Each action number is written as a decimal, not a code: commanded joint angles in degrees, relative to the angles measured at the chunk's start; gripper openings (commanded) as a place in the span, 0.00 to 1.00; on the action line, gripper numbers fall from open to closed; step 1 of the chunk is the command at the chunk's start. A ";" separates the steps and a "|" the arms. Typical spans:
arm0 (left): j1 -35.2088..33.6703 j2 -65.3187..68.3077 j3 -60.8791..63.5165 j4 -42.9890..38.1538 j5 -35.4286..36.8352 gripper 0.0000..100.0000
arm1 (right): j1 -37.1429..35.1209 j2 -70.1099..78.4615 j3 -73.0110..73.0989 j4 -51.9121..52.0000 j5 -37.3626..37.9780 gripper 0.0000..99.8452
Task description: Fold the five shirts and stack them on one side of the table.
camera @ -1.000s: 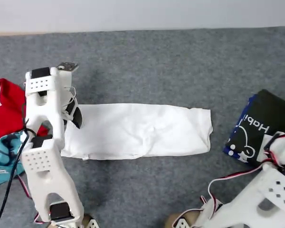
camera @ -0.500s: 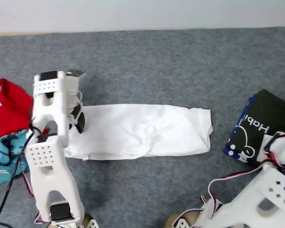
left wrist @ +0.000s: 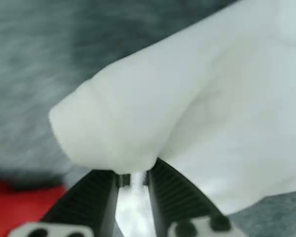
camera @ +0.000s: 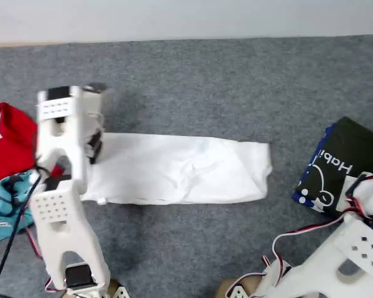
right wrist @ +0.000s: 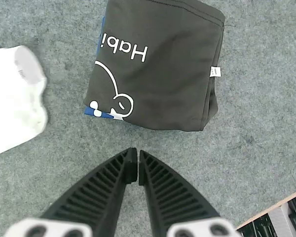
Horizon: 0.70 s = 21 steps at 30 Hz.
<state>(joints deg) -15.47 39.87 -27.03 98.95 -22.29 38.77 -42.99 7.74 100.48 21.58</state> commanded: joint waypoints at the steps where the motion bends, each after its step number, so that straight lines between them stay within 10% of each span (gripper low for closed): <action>1: -5.54 -5.27 -1.10 1.58 -3.34 0.00 | 0.22 -1.10 -2.73 2.07 -0.18 0.01; 9: -8.62 -7.56 -1.36 1.67 -6.15 0.00 | 0.22 -1.10 -2.73 1.98 -0.18 0.01; 21: 17.23 -27.16 8.75 1.67 -0.53 0.00 | 0.22 -1.10 -2.55 1.98 -0.09 0.01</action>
<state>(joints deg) -5.71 19.47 -19.65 98.95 -25.27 38.77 -42.99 7.74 100.48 21.58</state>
